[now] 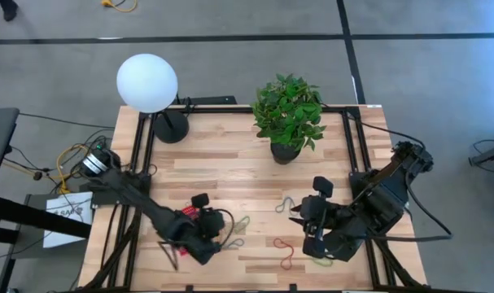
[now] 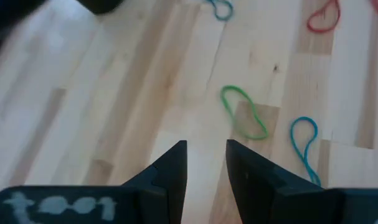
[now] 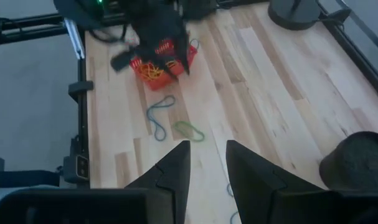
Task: Pick and place items into bin
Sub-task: Put the green rubber band into the red bin
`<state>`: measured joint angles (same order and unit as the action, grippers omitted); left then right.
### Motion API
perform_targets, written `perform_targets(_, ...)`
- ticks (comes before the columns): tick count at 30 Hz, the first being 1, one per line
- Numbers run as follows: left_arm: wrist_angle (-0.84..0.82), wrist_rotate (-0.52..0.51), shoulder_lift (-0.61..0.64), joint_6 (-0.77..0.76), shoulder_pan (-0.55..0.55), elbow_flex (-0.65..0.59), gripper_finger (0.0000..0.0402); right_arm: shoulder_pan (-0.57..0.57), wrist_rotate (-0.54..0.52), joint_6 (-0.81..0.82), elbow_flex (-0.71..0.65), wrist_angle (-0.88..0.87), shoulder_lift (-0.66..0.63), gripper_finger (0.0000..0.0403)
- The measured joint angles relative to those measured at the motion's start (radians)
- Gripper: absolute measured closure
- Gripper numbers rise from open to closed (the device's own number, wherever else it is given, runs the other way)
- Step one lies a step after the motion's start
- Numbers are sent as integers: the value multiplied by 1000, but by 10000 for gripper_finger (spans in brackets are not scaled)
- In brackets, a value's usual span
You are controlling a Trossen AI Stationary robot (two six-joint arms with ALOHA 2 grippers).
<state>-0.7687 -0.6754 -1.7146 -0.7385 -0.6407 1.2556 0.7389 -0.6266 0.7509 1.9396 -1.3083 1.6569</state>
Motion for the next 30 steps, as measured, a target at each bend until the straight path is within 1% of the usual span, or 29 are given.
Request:
perform_targets(5,169,70,-131,88,64,-1,299,-18,0,-1,0,-7,0,305)
perform_targets(9,279,194,-196,123,118,-1,299,-33,1,-1,0,-22,0,305)
perform_targets(11,314,236,-210,122,142,-1,299,-42,1,-2,0,-23,0,305)
perform_targets(14,318,242,-220,120,168,-1,299,-54,1,-3,0,-23,0,305)
perform_targets(19,292,207,-220,130,205,0,299,-64,1,-3,0,-23,0,305)
perform_targets(22,314,253,-228,129,215,0,299,-68,2,-2,0,-23,0,305)
perform_targets(27,404,327,-302,162,205,0,299,-62,2,-3,0,-24,0,305)
perform_targets(30,408,309,-326,170,202,5,299,-60,2,-2,0,-25,0,305)
